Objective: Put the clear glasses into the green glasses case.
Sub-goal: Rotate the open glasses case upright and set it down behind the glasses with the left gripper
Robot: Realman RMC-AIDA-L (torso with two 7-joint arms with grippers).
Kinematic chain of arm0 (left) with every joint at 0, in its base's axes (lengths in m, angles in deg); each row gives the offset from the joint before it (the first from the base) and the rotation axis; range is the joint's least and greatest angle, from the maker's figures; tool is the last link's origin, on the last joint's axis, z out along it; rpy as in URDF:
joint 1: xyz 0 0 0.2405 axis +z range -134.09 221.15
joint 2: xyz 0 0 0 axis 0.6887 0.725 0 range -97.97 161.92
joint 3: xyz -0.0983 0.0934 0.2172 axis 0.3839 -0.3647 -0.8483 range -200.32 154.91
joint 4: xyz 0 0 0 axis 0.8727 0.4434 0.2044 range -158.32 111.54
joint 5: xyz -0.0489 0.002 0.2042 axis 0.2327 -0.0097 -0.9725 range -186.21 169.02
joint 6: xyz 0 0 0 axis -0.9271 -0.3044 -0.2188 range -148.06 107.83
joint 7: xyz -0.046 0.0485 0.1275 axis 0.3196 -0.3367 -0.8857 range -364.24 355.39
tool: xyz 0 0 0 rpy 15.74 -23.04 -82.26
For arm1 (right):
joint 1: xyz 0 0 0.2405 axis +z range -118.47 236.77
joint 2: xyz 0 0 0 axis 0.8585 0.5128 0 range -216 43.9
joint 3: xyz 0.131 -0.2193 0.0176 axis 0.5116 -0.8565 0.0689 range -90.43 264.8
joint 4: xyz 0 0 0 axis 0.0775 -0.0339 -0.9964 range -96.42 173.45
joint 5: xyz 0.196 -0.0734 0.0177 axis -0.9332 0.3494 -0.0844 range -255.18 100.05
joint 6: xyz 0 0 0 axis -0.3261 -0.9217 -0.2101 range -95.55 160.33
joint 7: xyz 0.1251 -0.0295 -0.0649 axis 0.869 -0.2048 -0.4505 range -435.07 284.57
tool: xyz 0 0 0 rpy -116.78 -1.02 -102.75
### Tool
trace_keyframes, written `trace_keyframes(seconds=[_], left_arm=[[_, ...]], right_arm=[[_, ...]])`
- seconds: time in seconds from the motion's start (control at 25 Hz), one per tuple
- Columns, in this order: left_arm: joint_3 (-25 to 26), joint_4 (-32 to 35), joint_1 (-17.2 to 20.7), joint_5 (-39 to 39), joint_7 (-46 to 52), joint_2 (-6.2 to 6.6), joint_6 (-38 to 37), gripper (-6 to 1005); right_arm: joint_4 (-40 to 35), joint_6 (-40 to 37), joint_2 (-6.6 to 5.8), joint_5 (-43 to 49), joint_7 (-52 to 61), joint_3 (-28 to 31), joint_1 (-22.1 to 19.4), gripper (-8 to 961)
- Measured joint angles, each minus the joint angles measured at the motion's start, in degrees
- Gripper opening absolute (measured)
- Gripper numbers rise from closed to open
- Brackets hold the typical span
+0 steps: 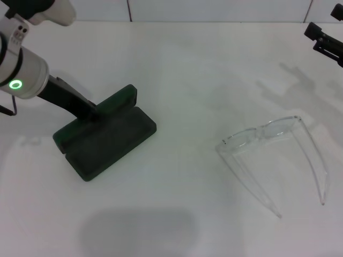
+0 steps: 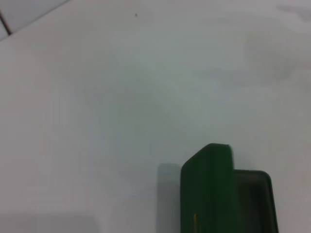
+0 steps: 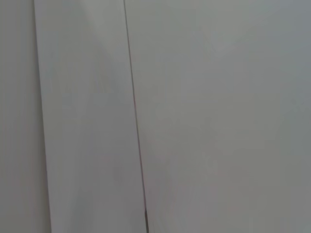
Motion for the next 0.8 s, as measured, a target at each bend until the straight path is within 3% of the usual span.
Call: trace_keyframes(seconds=[0.4, 0.8], left_arm=[[-10.5, 12.4, 5.3, 0.6, -3.2, -0.27, 0.0, 226], [-17.3, 14.2, 5.2, 6.2, -10.8, -0.35, -2.3, 219]], right_arm=[[-0.1, -1.3, 0.09, -0.3, 0.0, 0.2, -1.1, 870], [0.1, -2.5, 0.08, -0.4, 0.0, 0.2, -1.8, 870]])
